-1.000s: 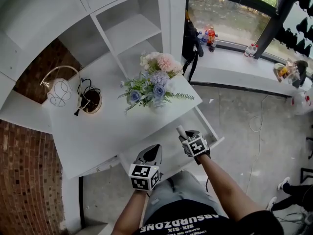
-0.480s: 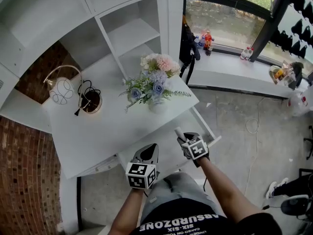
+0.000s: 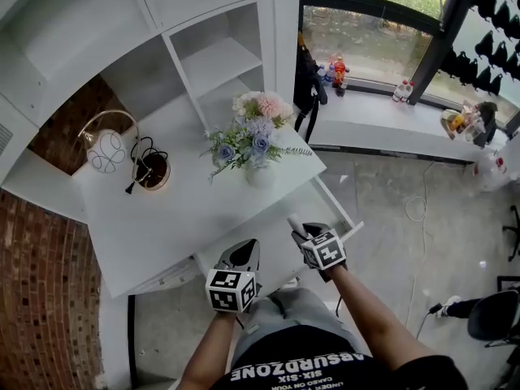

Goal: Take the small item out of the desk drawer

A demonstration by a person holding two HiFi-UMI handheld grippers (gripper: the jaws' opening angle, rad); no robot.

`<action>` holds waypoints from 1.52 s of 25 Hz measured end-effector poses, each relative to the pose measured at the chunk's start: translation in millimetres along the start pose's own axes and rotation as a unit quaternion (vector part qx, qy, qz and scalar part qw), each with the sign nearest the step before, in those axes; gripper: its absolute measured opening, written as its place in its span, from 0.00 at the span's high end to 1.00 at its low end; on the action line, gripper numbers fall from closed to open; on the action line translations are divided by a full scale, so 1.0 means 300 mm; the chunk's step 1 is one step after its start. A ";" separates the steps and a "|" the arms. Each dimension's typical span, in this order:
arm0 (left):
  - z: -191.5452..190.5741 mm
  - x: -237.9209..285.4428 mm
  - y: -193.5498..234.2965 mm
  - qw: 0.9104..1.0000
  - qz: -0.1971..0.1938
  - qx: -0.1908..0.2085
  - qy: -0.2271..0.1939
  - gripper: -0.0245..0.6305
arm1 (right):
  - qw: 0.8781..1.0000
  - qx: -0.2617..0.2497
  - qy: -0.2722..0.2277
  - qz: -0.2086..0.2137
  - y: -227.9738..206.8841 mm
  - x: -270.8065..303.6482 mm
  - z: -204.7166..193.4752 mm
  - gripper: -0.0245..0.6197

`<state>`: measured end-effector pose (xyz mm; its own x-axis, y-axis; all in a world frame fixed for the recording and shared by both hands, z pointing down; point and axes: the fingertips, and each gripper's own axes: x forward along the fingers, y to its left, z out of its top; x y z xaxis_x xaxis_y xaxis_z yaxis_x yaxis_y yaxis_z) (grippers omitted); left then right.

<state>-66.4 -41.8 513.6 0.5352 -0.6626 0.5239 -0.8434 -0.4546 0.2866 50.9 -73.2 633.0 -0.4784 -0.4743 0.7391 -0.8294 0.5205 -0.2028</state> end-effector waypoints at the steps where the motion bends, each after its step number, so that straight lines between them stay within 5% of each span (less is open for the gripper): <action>1: -0.001 -0.005 -0.002 1.000 -0.001 0.000 -0.001 0.95 | 1.000 0.002 -0.004 -0.001 0.007 -0.012 0.003 0.75; 25: -0.008 -0.070 -0.073 1.000 -0.019 0.009 -0.013 0.95 | 0.994 0.049 -0.096 0.006 0.166 -0.272 0.092 0.75; 38: 0.029 -0.105 -0.153 0.998 -0.038 0.024 -0.033 0.95 | 0.987 0.035 -0.155 0.000 0.250 -0.418 0.177 0.75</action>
<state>-44.2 -5.4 477.0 0.6005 -0.6627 0.4475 -0.7981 -0.5313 0.2842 33.2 -12.5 491.0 -0.5342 -0.6749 0.5091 -0.8425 0.4748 -0.2545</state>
